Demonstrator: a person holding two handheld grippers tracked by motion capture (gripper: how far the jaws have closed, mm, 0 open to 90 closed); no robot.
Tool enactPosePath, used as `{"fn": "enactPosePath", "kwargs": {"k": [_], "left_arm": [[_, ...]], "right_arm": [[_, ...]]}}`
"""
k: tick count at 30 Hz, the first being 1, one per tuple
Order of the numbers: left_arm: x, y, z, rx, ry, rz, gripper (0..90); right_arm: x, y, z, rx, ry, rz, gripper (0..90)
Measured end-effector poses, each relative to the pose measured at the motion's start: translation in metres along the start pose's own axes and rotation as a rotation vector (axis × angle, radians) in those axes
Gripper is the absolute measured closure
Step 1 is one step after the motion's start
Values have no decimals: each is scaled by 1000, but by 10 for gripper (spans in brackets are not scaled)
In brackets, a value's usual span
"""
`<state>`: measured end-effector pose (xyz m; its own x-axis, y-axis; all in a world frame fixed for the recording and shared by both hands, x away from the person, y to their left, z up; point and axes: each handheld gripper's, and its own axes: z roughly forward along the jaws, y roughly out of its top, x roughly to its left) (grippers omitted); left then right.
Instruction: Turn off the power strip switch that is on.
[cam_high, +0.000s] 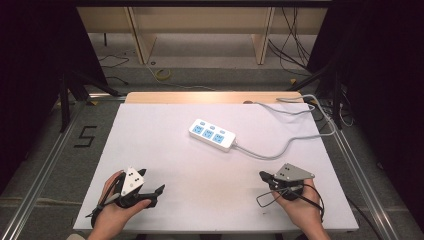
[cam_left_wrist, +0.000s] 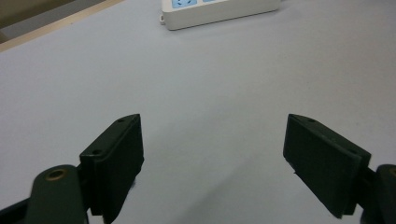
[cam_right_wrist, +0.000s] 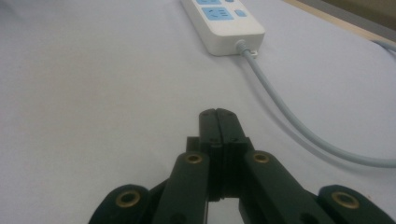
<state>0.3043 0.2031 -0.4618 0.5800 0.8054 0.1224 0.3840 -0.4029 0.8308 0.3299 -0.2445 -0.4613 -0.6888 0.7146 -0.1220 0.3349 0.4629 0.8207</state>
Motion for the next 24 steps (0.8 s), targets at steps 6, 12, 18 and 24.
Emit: {"fn": "enactPosePath", "kwargs": {"k": [6, 12, 18, 24], "left_arm": [[0, 0, 0, 0, 1, -4, 200], [0, -1, 0, 0, 1, -1, 200], [-1, -1, 0, 2, 1, -3, 201], [-1, -1, 1, 1, 1, -3, 200]], "right_arm": [[-1, 6, 4, 6, 5, -10, 900], [-2, 10, 8, 7, 0, 2, 900], [-4, 15, 11, 4, 7, 7, 900], [-5, 20, 17, 10, 15, 16, 900]]}}
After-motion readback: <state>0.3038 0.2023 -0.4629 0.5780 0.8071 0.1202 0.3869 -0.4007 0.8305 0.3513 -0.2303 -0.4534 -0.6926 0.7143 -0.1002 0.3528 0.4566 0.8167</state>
